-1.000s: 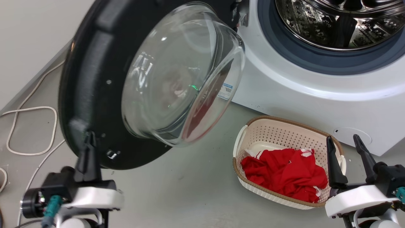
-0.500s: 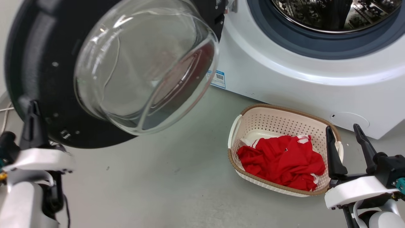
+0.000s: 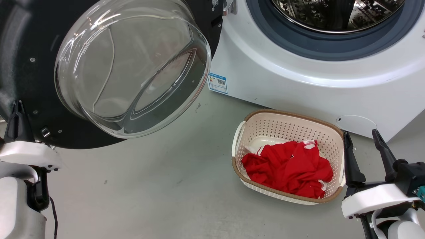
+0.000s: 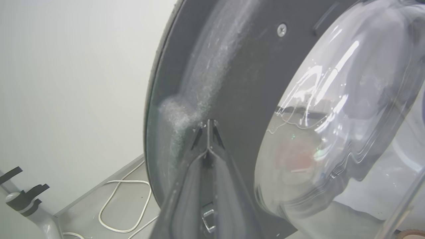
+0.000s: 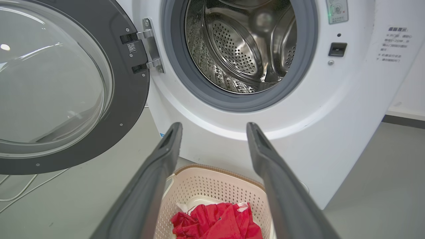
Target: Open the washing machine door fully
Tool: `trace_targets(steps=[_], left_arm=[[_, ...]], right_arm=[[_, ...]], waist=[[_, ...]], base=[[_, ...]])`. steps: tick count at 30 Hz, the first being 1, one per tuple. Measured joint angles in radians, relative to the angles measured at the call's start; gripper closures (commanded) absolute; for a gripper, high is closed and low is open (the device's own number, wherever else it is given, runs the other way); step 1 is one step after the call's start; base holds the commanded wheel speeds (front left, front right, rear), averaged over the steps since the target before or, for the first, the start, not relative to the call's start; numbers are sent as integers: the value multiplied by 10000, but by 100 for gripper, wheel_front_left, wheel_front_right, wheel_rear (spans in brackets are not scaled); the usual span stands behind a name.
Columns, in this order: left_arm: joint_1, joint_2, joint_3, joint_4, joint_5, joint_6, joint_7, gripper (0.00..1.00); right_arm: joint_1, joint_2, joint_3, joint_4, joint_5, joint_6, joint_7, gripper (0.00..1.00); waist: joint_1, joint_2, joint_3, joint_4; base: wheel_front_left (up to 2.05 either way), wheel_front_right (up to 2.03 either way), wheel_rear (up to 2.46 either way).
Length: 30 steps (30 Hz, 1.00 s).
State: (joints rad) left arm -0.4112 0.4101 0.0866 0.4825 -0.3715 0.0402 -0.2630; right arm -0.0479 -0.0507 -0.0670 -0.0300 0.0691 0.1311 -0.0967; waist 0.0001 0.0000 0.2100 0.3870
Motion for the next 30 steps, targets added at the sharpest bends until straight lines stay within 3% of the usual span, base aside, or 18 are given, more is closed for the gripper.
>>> trace_targets(steps=[5, 11, 18, 25, 26, 28, 29, 30], left_arm=[[160, 13, 178, -224, 249, 40, 0, 100], [1386, -221, 293, -1526, 671, 272, 0, 100], [3021, -1035, -245, -3122, 957, 395, 0, 100], [3685, -1799, -1262, -3570, 1129, 232, 0, 100], [3691, -1898, -1369, -3590, 1127, 211, 0, 91], [3704, -1992, -1457, -3586, 1133, 198, 0, 53], [3705, -2075, -1513, -3563, 1135, 171, 0, 17], [3704, -2127, -1565, -3553, 1145, 146, 0, 0]], right_arm=[[63, 0, 6, 165, 127, 0, -132, 0], [200, 0, 31, 422, 384, 0, -430, 0], [400, 0, 82, 602, 546, 0, -658, 0], [483, 0, 213, 640, 529, 0, -761, 0], [485, 0, 226, 635, 531, -2, -761, 0], [487, 2, 253, 617, 533, 0, -761, 0], [491, 0, 272, 602, 541, 0, -763, 0], [496, 0, 282, 583, 527, 0, -763, 0]], waist=[[0, 0, -251, -50], [-1, 0, -743, -280], [-1, 0, -1262, -844], [-2, 0, -1632, -1552], [-2, 0, -1675, -1666], [-2, 0, -1711, -1780], [-1, 0, -1744, -1898], [-2, 0, -1775, -2017]], base=[[0, 0, 0], [0, 0, 0], [0, 0, 0], [0, 0, 0], [0, 0, 0], [0, 0, 0], [0, 0, 0], [0, 0, 0]])
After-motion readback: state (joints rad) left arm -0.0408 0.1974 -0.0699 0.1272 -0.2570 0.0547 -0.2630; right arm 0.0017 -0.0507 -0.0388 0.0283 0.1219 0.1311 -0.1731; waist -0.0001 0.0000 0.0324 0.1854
